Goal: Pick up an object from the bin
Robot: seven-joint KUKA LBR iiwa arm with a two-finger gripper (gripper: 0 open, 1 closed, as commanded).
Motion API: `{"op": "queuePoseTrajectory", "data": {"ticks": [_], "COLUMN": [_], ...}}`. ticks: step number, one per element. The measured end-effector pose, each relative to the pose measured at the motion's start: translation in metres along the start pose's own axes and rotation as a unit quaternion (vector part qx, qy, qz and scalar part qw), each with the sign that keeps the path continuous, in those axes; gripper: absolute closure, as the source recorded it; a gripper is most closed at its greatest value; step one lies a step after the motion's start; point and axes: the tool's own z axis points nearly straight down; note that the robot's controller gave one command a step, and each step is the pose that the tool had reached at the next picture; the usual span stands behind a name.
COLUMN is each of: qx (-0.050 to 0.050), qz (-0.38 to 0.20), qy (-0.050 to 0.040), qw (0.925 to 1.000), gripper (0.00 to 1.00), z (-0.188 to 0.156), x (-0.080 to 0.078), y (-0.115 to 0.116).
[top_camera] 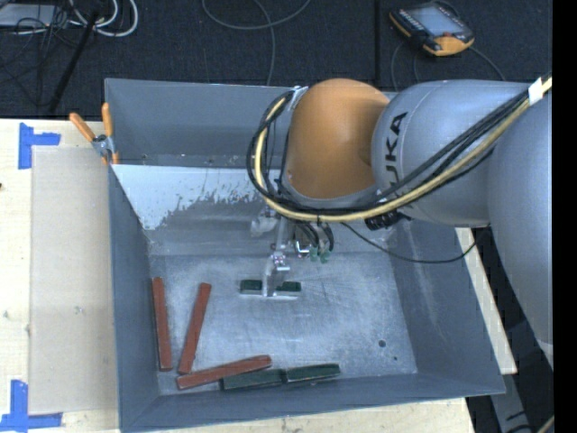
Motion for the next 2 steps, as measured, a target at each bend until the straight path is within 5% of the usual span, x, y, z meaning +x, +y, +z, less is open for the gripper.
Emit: {"op": "queuePoseTrajectory", "data": {"ticks": [1, 2], "qx": [0.0, 0.0], "qz": [0.001, -0.024], "qy": [-0.0038, -0.0055], "qw": [1.0, 0.9997], "gripper": [0.0, 0.0], "z": [-0.005, 0.069], "x": [-0.002, 0.007], "y": [-0.001, -0.022]}}
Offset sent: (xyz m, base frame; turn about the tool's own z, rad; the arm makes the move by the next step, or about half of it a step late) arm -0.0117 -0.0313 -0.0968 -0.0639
